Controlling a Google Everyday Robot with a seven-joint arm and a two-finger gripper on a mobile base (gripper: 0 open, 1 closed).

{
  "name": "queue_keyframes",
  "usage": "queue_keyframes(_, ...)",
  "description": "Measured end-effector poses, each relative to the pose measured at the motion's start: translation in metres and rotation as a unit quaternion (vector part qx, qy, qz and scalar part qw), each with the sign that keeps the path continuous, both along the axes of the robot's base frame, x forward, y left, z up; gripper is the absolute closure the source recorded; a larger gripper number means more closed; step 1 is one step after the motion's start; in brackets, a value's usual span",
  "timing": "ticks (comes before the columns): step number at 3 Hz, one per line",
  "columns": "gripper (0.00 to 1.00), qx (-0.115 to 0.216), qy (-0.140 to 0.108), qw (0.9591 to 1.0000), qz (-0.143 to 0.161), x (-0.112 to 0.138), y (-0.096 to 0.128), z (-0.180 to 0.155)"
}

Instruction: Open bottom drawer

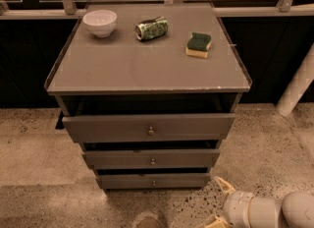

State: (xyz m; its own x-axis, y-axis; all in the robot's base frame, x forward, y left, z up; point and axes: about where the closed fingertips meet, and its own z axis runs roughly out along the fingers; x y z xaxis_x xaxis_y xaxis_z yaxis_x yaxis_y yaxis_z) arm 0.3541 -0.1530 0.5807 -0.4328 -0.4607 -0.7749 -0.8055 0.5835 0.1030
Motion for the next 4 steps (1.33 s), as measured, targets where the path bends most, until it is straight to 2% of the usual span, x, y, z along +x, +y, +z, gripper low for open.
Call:
queue_keyframes(1,0.0,-0.001,0.0,1.0,0.002,-0.002,0.002,0.0)
queue_keyframes(2,0.0,0.004,-0.007,0.9999,-0.013,0.004,0.0,-0.015)
queue_keyframes(3,0.0,0.011,-0.062,0.996,-0.063,0.041,-0.013,-0.052)
queue_keyframes(4,0.0,0.019,-0.079,0.9908,-0.108,0.072,-0.026,-0.105)
